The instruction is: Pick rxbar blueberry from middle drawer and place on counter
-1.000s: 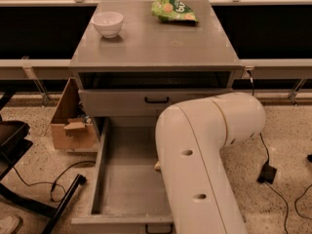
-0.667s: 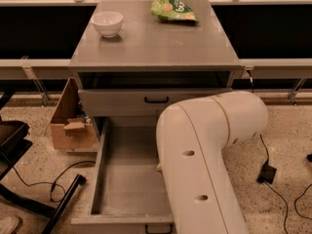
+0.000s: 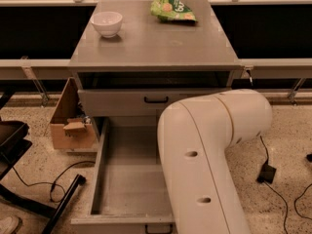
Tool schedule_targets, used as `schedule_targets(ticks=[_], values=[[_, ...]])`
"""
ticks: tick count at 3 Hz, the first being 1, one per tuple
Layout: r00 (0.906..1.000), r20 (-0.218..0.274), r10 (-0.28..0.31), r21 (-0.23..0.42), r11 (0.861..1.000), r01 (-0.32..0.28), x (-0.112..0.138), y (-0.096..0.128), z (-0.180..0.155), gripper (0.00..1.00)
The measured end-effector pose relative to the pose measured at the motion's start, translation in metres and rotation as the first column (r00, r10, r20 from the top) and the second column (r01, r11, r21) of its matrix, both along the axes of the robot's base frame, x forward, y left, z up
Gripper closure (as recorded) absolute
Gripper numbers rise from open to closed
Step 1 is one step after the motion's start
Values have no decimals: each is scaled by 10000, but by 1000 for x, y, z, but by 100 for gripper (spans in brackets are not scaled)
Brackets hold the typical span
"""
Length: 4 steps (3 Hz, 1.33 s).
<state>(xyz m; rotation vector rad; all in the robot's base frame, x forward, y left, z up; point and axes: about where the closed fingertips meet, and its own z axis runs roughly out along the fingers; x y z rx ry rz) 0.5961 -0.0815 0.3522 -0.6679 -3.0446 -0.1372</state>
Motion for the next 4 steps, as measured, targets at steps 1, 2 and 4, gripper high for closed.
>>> schedule_targets(ticks=[1,2,4], values=[[10000,0,0,0,10000,0,0,0,0,100],[10000,1,0,0,10000,0,0,0,0,100],[9990,328,293,93,9995,-296,-16,-17,49,100]])
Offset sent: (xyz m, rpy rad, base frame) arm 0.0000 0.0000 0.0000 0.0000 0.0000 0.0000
